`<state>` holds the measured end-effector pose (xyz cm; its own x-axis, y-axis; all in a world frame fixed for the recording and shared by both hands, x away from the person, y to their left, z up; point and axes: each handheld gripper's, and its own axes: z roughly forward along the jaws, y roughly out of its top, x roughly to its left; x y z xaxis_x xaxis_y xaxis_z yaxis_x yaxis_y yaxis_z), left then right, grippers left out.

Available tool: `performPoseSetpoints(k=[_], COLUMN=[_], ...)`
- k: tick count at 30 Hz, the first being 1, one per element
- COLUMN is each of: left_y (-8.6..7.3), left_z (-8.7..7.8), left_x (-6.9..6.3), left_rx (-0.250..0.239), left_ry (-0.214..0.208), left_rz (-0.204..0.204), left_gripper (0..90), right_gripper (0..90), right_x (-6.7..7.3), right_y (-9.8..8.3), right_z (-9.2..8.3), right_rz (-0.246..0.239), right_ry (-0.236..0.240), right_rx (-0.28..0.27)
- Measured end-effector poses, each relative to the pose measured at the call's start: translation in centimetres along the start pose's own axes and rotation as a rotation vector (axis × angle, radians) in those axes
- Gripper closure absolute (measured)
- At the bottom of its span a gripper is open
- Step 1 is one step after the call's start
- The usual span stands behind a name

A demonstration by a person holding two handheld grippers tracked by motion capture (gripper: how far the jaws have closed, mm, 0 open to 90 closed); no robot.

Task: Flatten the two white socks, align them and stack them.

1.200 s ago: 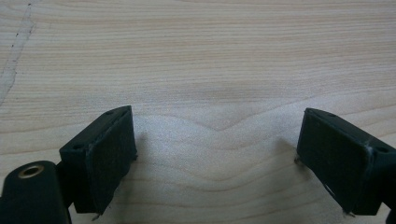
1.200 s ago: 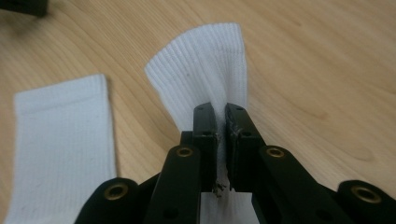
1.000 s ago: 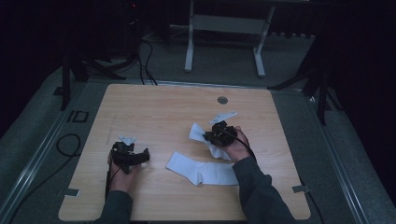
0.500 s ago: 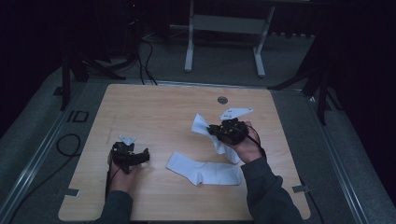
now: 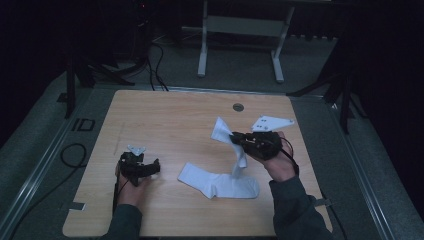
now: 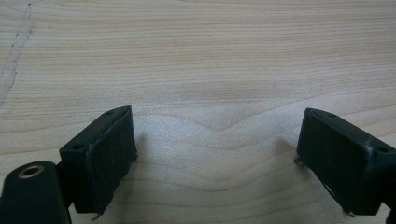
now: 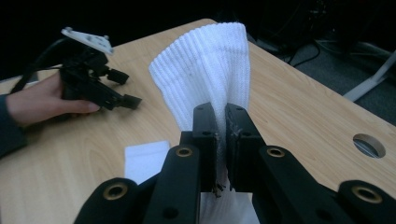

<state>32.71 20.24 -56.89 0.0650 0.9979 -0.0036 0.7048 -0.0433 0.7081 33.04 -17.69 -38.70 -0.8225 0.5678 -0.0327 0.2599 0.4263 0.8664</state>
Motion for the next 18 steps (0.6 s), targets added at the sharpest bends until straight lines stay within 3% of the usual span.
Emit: performPoseSetpoints(k=[7,11,14,18], left_y=[0.0,0.0,0.0,0.0], left_z=[0.0,0.0,0.0,0.0], left_x=[0.0,0.0,0.0,0.0], left_rx=[0.004,0.004,0.001,0.001], left_ry=[-0.001,-0.001,0.0,0.0], left_rz=[0.001,0.001,0.0,0.001], left_gripper=[11.5,11.5,11.5,11.5], right_gripper=[83.1,83.0,83.0,82.9], right_x=[1.2,1.6,2.1,3.3], right_y=[-1.1,-1.4,-2.0,-3.4], right_z=[-3.1,-3.7,-2.2,1.2], right_rz=[-0.01,-0.012,-0.003,-0.005], right_ry=[0.0,0.006,0.032,0.082], right_rx=[-0.021,-0.016,0.018,0.086])
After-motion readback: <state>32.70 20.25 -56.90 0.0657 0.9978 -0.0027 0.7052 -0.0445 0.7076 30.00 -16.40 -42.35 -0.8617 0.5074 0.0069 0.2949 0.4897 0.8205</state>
